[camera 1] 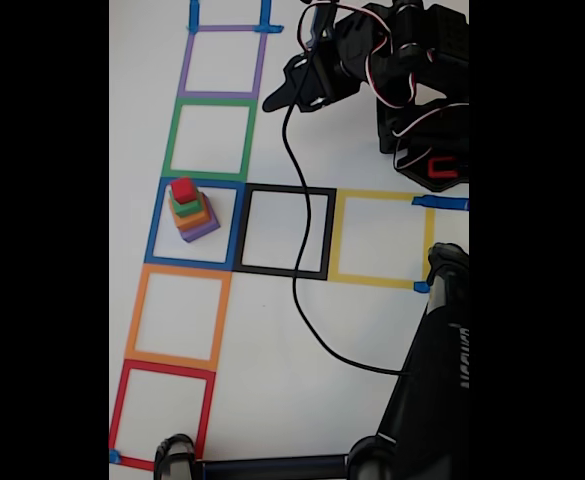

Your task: Tower of hanoi

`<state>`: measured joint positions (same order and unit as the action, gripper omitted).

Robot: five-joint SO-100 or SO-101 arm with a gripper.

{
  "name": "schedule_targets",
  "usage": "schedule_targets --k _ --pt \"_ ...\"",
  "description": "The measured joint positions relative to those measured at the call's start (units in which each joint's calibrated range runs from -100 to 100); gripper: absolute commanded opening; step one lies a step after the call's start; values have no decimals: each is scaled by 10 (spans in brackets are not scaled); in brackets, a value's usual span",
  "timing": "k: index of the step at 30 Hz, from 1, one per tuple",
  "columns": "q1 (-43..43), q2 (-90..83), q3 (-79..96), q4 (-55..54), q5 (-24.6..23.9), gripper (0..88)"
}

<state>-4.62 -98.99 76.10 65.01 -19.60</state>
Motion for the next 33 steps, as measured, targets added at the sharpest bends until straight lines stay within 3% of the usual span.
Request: schedule_targets --k 8,33 --pt "23 -1 61 -37 45 0" --pt "68 -1 92 -61 32 3"
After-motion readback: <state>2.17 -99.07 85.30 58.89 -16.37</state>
